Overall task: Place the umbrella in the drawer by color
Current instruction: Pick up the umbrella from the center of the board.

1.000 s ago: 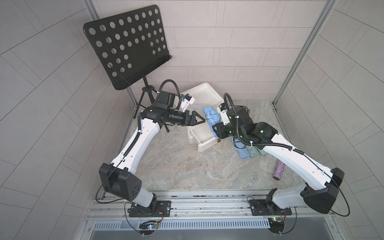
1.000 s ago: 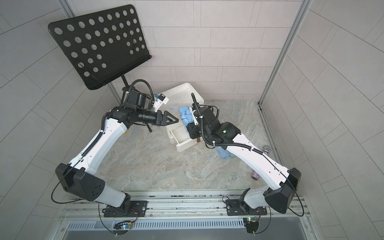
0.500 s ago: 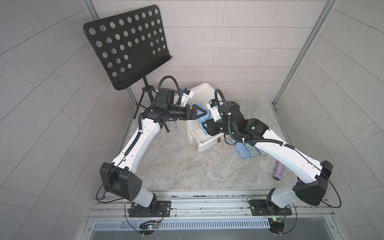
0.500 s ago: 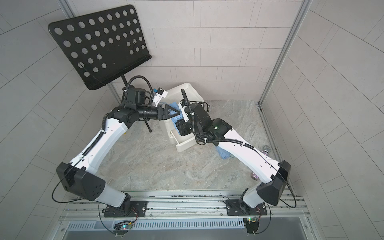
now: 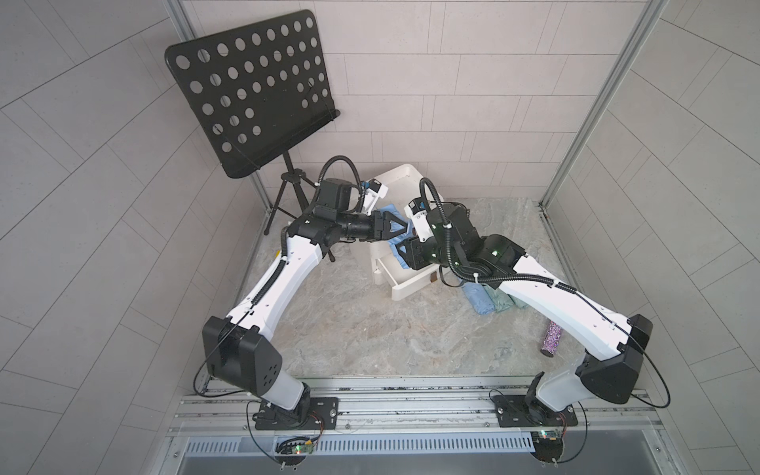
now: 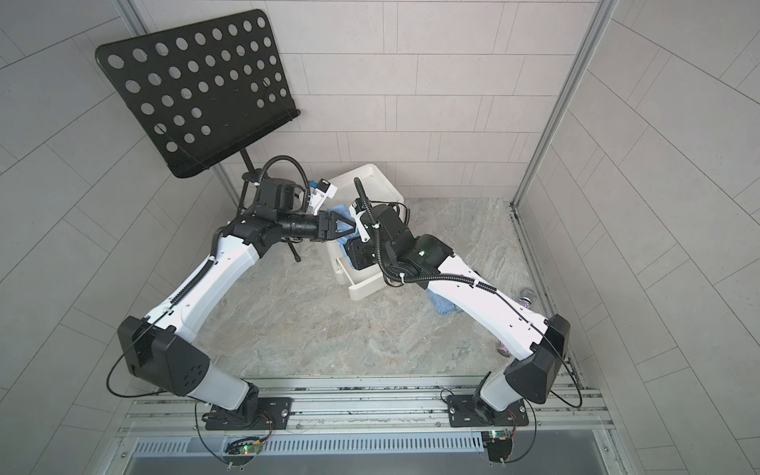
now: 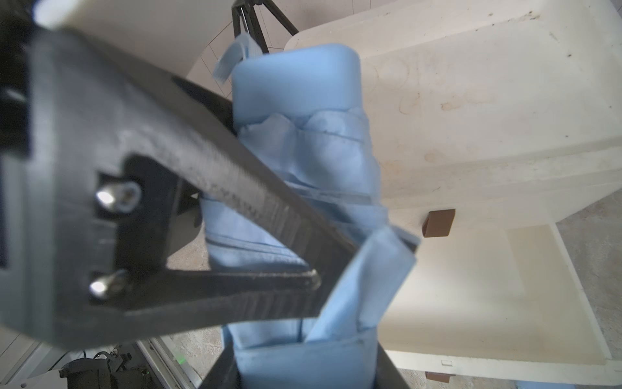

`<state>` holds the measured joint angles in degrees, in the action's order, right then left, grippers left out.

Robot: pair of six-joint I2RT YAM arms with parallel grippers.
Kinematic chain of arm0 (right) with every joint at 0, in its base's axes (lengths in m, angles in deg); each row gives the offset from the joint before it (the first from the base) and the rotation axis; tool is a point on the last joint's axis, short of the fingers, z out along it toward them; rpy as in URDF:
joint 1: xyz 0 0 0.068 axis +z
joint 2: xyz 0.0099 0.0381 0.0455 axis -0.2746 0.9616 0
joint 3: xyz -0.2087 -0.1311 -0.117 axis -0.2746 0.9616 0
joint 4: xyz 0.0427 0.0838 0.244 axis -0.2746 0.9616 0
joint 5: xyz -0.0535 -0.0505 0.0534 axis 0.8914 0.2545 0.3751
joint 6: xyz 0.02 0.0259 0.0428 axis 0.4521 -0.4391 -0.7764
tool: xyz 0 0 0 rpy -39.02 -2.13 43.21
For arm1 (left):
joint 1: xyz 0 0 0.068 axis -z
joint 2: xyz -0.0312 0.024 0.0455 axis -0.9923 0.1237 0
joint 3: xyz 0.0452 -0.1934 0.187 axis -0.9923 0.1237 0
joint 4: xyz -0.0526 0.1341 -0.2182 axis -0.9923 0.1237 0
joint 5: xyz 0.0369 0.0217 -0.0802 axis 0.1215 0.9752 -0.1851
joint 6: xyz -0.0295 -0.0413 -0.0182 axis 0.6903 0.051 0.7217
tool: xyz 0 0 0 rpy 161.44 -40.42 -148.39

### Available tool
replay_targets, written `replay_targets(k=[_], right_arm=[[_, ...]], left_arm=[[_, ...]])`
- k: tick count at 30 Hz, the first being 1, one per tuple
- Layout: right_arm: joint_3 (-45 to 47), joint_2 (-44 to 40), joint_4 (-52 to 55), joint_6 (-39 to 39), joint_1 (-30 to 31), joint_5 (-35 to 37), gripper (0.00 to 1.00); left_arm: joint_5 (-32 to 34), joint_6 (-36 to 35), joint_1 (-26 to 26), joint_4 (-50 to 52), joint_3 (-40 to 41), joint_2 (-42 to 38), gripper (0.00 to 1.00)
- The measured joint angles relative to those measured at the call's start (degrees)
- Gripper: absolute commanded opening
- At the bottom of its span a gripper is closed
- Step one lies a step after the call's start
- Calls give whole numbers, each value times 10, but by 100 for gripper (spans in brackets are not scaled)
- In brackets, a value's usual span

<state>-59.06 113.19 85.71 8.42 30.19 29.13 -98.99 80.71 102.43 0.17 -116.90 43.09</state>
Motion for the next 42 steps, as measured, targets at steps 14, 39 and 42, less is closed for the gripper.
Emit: replay_targets(k=[14,39,42], right_arm=[[-2,-17,15,9,-23,-54,80],[116,-107,-115,-112,-141,-464,80],[114,-94,-132,-122,-141,-473,77]], left_arm=[[-77,-38,-8,49,-34,43,32],[-237,-178,-37,201,-144,62,36],[-238,-182,-36,202,-144,62,36]])
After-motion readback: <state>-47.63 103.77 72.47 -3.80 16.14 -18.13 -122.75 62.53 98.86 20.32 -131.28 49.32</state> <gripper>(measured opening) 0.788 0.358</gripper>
